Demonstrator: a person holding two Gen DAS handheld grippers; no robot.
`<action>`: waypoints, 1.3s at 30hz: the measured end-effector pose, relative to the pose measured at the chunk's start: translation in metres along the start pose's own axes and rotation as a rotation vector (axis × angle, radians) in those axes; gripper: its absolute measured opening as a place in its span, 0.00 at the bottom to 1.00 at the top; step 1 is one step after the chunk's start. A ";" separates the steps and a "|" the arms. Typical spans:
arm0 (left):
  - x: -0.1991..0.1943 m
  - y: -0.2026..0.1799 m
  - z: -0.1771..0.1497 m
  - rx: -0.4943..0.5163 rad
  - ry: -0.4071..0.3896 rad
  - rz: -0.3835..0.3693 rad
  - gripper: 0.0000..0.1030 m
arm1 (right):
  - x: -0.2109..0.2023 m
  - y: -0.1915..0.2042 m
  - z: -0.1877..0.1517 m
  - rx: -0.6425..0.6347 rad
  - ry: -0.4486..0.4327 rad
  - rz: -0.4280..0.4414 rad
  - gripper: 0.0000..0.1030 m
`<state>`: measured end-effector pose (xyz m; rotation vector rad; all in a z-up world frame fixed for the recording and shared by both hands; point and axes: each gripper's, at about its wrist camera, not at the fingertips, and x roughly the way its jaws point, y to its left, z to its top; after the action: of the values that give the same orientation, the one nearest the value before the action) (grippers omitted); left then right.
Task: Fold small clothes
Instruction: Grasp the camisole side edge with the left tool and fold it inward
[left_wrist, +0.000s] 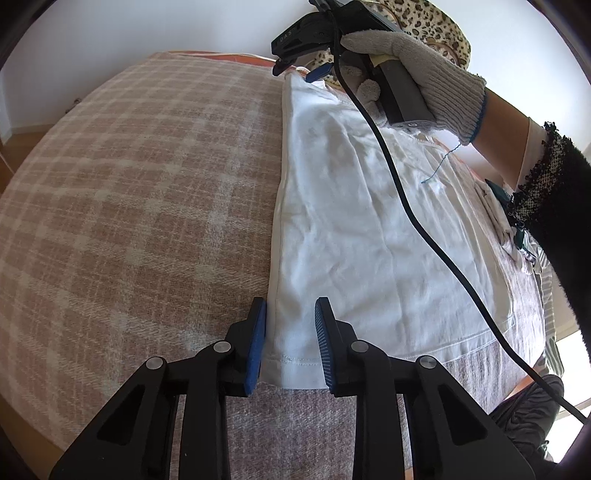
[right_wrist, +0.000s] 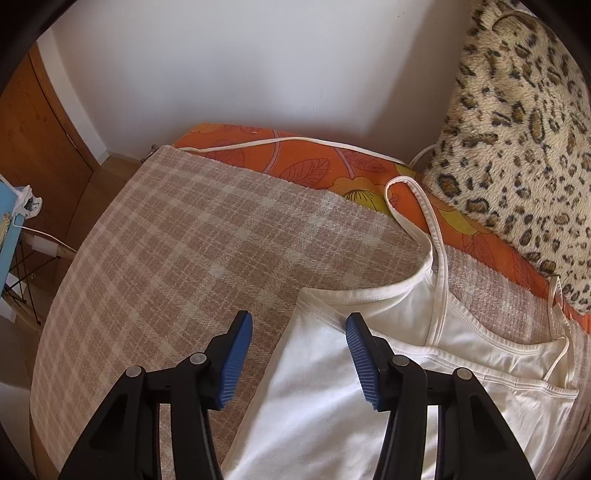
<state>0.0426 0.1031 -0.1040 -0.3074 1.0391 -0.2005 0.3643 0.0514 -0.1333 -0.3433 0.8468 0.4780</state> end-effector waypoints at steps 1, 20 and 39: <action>0.001 -0.001 0.000 0.003 0.002 -0.005 0.19 | 0.002 0.000 0.001 -0.003 0.002 -0.011 0.51; -0.004 -0.015 0.000 0.048 -0.064 -0.042 0.03 | 0.013 -0.002 0.003 -0.018 0.027 -0.073 0.19; -0.018 -0.030 0.002 0.094 -0.115 -0.077 0.02 | -0.021 -0.025 -0.006 -0.017 -0.039 -0.094 0.09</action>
<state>0.0349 0.0806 -0.0782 -0.2710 0.9023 -0.2973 0.3616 0.0218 -0.1183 -0.3871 0.7856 0.4035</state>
